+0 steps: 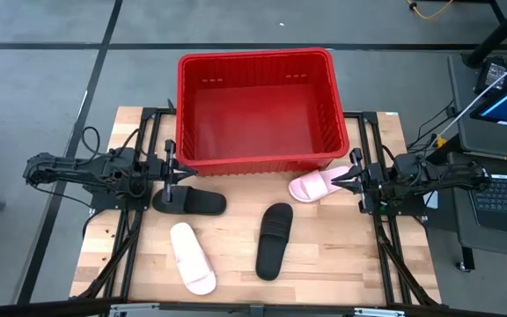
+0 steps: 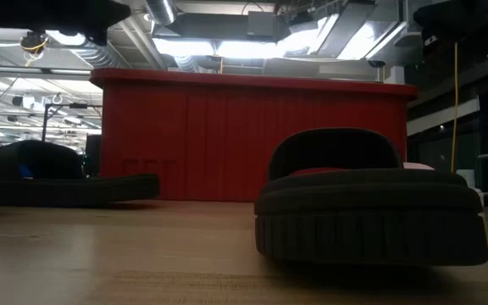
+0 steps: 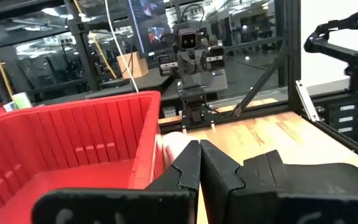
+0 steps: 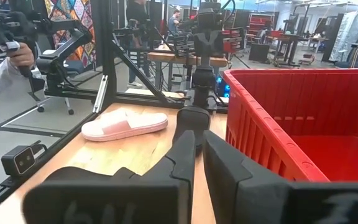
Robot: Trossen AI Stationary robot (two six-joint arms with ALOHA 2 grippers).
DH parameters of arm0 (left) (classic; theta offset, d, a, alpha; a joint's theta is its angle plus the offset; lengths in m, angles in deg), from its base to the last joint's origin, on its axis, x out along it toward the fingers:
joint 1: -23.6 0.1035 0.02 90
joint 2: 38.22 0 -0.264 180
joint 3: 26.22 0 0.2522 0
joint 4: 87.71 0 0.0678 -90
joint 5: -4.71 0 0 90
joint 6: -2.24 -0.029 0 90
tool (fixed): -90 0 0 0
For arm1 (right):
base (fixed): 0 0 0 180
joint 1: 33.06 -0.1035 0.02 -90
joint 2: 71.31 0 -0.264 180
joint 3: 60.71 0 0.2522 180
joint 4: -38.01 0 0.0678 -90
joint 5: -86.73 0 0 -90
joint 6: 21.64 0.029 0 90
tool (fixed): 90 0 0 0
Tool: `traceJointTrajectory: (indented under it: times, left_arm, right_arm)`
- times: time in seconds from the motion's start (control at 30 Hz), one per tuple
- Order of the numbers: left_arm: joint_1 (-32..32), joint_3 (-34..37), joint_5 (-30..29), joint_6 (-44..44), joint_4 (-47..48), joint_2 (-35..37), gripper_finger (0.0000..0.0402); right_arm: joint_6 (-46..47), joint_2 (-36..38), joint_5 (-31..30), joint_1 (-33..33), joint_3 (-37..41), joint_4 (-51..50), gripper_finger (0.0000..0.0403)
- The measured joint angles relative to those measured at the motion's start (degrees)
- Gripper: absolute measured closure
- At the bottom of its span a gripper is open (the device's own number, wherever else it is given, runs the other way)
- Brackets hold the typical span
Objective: Pick and place slides into bin
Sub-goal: Put the top pink slide into the red bin
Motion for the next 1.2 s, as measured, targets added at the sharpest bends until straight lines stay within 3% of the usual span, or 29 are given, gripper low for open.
traceJointTrajectory:
  times: [0.17,0.37,0.57,0.77,0.93,1.03,1.2]
  left_arm:
    - [0.0,0.0,-4.0,2.0,-0.4,0.0,0.0400]
    - [-3.6,-0.5,-5.2,6.8,-0.5,-1.5,0.0400]
    - [-10.8,-8.8,-11.2,5.1,2.3,-8.8,0.0400]
    - [-19.4,-17.6,-25.6,6.5,12.6,-18.6,0.0400]
    - [-28.0,-20.6,-30.0,7.9,12.1,-24.9,0.0400]
    - [-34.0,-20.9,-37.1,10.5,11.2,-28.1,0.0400]
    - [-43.5,-20.9,-50.0,21.0,7.5,-35.9,0.0400]
  right_arm:
    - [0.3,-1.4,-0.7,0.0,0.0,0.4,0.0396]
    - [1.8,-7.0,-0.8,0.0,0.0,4.7,0.0399]
    - [2.0,-12.9,-0.8,0.0,-4.2,4.9,0.0399]
    - [-0.4,-17.2,-0.8,0.0,-10.9,1.3,0.0400]
    - [0.3,-19.7,-1.1,-1.5,-12.6,0.1,0.0401]
    - [0.7,-22.3,-1.2,-4.8,-12.6,-1.0,0.0401]
    - [0.1,-26.7,-10.3,-12.4,-12.7,2.2,0.0401]
